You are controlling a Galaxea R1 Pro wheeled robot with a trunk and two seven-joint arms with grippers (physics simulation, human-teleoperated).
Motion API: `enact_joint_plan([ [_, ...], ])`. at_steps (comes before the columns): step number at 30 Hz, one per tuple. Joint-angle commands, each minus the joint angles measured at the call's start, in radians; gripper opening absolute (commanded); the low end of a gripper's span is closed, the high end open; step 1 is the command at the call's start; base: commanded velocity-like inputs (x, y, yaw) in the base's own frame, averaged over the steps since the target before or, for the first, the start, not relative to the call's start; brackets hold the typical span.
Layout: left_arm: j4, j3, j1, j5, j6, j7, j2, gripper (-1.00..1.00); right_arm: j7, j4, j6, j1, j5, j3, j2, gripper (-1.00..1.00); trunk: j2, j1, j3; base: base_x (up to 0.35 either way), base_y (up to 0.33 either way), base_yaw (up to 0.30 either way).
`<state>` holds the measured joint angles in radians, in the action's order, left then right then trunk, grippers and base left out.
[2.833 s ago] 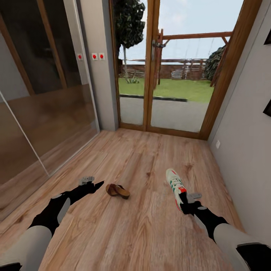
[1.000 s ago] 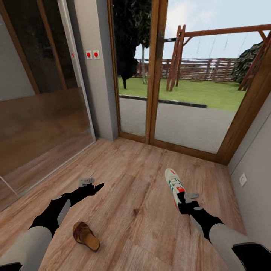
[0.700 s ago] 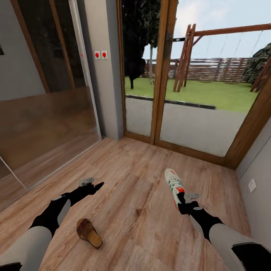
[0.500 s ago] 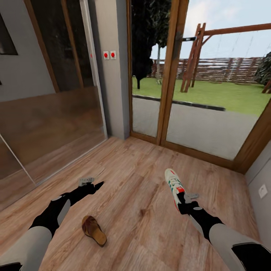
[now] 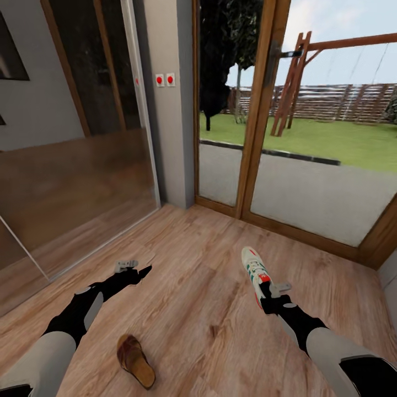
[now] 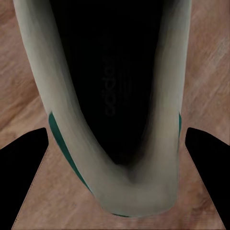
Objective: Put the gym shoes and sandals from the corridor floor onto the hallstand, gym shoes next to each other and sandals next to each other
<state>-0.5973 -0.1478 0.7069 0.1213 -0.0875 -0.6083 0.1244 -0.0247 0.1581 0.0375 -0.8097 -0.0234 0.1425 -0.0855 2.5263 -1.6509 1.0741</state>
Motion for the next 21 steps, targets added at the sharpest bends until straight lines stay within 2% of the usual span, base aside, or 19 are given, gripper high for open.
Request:
enact_joint_plan([
  [1,0.0,-0.002,0.0,0.009,-0.009,-0.005,0.0,1.0,-0.003,0.001,0.004,0.0,-0.003,0.006,0.0,-1.0,0.0,0.0,0.001,0.319,0.0,0.004],
  [5,0.0,-0.002,0.0,0.01,-0.009,-0.005,0.0,1.0,-0.003,0.001,0.004,0.0,-0.003,0.006,0.0,-1.0,0.0,0.0,0.001,0.191,0.0,0.002],
  [12,0.0,-0.002,0.0,0.01,-0.009,-0.005,0.0,1.0,-0.003,0.001,0.004,0.0,-0.003,0.006,0.0,-1.0,0.0,0.0,0.001,0.057,0.0,0.026],
  [21,0.001,-0.002,0.0,0.011,-0.009,-0.005,0.0,1.0,-0.003,0.001,0.004,0.0,-0.003,0.006,0.0,-1.0,0.0,0.0,0.001,0.01,0.0,0.22],
])
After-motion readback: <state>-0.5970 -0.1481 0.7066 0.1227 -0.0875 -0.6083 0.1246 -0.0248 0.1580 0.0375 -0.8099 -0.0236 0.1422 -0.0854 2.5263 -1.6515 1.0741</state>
